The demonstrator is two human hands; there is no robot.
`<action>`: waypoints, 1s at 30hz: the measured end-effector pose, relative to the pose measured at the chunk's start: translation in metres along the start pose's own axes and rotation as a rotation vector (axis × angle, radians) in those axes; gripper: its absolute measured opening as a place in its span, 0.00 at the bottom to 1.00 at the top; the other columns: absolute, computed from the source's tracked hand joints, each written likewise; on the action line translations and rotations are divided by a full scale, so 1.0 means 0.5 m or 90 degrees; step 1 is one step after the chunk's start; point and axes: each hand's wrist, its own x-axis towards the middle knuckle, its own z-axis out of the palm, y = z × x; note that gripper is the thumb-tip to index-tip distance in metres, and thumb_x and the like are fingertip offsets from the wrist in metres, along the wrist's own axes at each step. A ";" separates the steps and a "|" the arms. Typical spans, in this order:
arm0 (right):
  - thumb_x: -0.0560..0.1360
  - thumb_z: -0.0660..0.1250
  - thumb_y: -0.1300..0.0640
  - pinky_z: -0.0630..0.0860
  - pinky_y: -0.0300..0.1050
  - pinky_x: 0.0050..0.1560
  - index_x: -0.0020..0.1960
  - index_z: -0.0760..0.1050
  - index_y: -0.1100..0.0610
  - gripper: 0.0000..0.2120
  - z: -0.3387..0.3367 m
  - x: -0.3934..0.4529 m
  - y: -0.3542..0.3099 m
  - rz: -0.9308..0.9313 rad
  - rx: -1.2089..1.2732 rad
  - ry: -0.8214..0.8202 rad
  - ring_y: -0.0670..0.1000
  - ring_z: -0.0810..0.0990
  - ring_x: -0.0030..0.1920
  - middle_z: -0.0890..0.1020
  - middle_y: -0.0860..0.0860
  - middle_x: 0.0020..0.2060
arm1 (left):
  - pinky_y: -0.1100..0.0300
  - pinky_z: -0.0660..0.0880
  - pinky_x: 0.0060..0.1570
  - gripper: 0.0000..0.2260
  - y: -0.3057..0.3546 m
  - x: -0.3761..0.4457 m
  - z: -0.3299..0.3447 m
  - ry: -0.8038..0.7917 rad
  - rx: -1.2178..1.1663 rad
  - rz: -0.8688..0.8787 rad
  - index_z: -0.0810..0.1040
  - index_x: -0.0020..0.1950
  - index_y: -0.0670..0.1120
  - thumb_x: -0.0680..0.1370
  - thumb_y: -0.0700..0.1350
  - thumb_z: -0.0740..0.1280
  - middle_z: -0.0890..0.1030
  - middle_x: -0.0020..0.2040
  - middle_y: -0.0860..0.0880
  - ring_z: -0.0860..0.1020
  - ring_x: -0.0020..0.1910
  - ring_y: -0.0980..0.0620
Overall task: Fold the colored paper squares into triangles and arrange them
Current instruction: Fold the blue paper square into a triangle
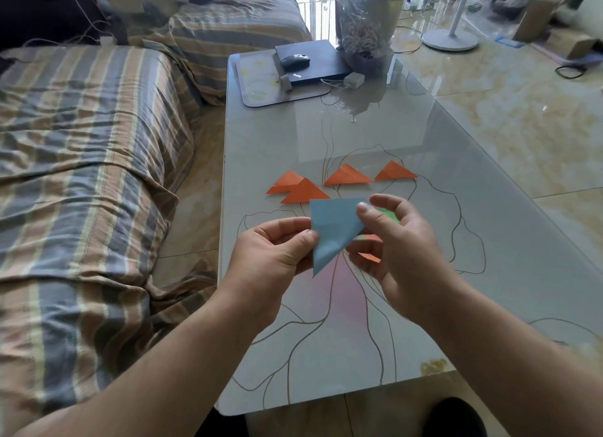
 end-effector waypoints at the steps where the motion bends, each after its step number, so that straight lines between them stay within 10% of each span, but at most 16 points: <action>1: 0.80 0.71 0.56 0.81 0.49 0.44 0.64 0.73 0.50 0.15 0.002 -0.002 0.002 0.023 -0.008 -0.025 0.53 0.81 0.38 0.83 0.55 0.46 | 0.55 0.84 0.48 0.09 -0.001 -0.001 0.002 -0.005 -0.006 0.002 0.83 0.57 0.39 0.77 0.35 0.71 0.87 0.51 0.40 0.87 0.51 0.41; 6: 0.80 0.71 0.56 0.80 0.48 0.46 0.60 0.79 0.56 0.10 0.016 -0.016 0.025 0.115 -0.080 -0.108 0.53 0.82 0.41 0.85 0.55 0.44 | 0.43 0.79 0.63 0.20 -0.011 -0.009 0.012 -0.012 0.010 0.019 0.83 0.59 0.41 0.68 0.45 0.75 0.87 0.53 0.41 0.85 0.57 0.40; 30: 0.80 0.72 0.52 0.79 0.48 0.45 0.47 0.81 0.57 0.08 0.007 -0.005 0.027 0.142 -0.155 -0.088 0.52 0.82 0.39 0.85 0.55 0.42 | 0.52 0.80 0.56 0.10 -0.020 0.010 0.013 0.076 -0.085 -0.025 0.83 0.58 0.43 0.77 0.36 0.73 0.87 0.53 0.41 0.85 0.53 0.43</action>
